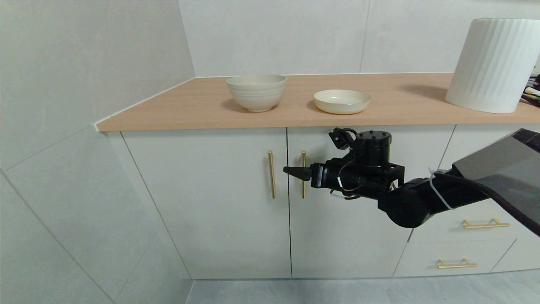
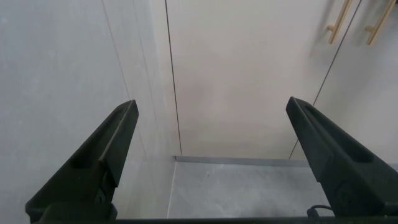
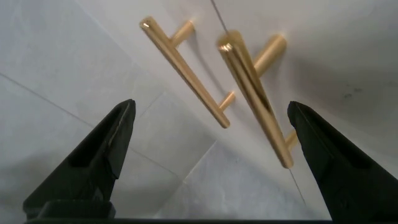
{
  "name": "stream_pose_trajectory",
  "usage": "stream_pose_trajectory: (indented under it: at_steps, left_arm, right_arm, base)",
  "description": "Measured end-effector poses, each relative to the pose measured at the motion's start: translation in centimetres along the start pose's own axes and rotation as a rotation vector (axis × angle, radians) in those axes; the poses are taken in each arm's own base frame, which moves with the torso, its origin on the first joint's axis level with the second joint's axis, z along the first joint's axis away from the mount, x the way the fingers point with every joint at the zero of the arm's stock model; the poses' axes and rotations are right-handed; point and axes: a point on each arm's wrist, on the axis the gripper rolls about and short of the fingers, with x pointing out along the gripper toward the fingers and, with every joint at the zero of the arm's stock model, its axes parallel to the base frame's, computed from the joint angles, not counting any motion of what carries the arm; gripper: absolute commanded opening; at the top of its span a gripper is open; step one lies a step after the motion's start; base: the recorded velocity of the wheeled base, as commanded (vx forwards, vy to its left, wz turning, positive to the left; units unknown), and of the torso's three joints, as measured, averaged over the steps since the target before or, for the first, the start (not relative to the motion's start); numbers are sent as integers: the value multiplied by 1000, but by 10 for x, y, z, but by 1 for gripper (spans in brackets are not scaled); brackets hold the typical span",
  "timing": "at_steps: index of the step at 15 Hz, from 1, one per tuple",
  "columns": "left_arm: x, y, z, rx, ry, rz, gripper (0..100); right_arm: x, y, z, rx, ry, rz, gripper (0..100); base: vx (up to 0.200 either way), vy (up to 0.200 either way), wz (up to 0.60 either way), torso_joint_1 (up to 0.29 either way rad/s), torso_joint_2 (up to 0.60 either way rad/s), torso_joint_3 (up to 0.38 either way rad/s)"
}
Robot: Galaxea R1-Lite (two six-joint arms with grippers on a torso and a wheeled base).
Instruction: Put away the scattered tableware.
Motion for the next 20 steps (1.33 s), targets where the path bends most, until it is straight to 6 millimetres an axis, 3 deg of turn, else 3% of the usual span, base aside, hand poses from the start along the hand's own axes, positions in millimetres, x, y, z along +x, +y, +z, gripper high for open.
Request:
stream_pose_trajectory:
  at_steps: [12,15,20]
  left_arm:
    - [0,0,0,0,0,0,100]
    - [0,0,0,0,0,0,100]
    - [0,0,0,0,0,0,100]
  right_arm:
    - [8,10,-14,33,-13,31,100]
    - [3,14,-16,35,8,57,100]
    - [-21,25,-19,47,91,166,100]
  base:
    - [0,0,0,0,0,0]
    - [0,0,0,0,0,0]
    - [0,0,0,0,0,0]
